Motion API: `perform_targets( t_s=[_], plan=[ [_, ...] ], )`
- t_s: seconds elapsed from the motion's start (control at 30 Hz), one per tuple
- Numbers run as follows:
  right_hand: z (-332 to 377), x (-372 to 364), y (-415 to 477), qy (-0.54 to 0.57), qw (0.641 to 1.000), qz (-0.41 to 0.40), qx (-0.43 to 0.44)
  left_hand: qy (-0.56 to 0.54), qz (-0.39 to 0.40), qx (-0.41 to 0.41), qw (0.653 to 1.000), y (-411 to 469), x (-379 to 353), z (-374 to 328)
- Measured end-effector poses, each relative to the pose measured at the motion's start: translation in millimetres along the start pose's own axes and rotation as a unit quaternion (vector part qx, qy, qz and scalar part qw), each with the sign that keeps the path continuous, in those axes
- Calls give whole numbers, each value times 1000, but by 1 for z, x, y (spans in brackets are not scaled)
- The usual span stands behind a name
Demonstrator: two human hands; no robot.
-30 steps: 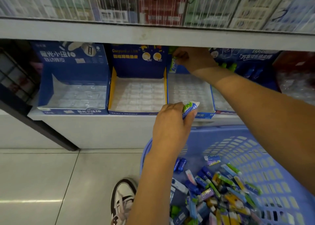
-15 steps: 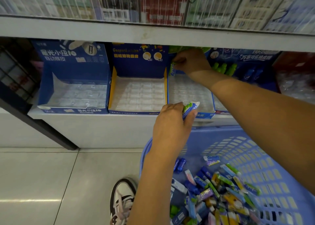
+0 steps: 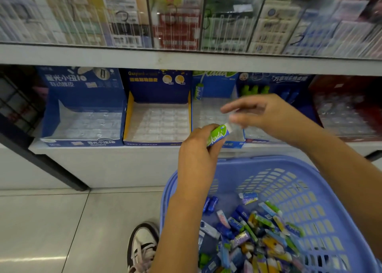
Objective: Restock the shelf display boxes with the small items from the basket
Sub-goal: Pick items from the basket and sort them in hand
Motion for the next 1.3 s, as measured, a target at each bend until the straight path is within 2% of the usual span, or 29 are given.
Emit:
perform_targets(
  t_s=[0.07, 0.13, 0.23, 0.33, 0.4, 0.47, 0.53, 0.6, 0.67, 0.73, 0.8, 0.87, 1.03, 1.3],
  plan=[
    [9, -5, -15, -162, 985, 6, 53, 20, 22, -1, 1000, 0, -5, -3],
    [19, -16, -22, -286, 950, 15, 124, 35, 47, 12, 998, 2, -8, -2],
    [28, -29, -28, -362, 908, 49, 204, 11, 95, 44, 994, 5, -11, 5],
    [26, -39, -26, -435, 868, 80, 227, -46, 125, 74, 988, 5, -11, 9],
    [29, -42, -22, -451, 853, 72, 253, -57, 125, 76, 988, 6, -10, 6],
    [26, -38, -9, -431, 873, 45, 226, -72, 100, 71, 990, 7, -7, 3],
    [15, -24, 11, -346, 926, -3, 149, -61, 91, 54, 992, 9, -6, -1],
    [1, -10, 33, -231, 968, -55, 78, 11, 124, 35, 992, 8, -15, -1],
    [-17, -4, 57, -117, 990, -84, 13, 115, 177, 22, 977, 3, -31, 5],
    [-23, -1, 80, -87, 989, -120, 3, 177, 218, 15, 960, -5, -46, 12],
    [-17, -2, 100, -151, 978, -141, 35, 191, 221, 7, 956, -9, -52, 16],
    [-13, -8, 115, -213, 965, -139, 61, 189, 212, 1, 959, -8, -53, 18],
    [-15, -15, 133, -222, 961, -151, 62, 175, 208, -2, 962, -9, -52, 20],
    [-19, -11, 138, -246, 959, -127, 62, 162, 200, -1, 966, -10, -52, 21]
  ],
)
Point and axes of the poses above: each hand's wrist, its own y-axis towards the middle knuckle, its own x-axis out of the back of the hand, z = x × y, the point moved 8 cm from there along y, towards the middle knuckle
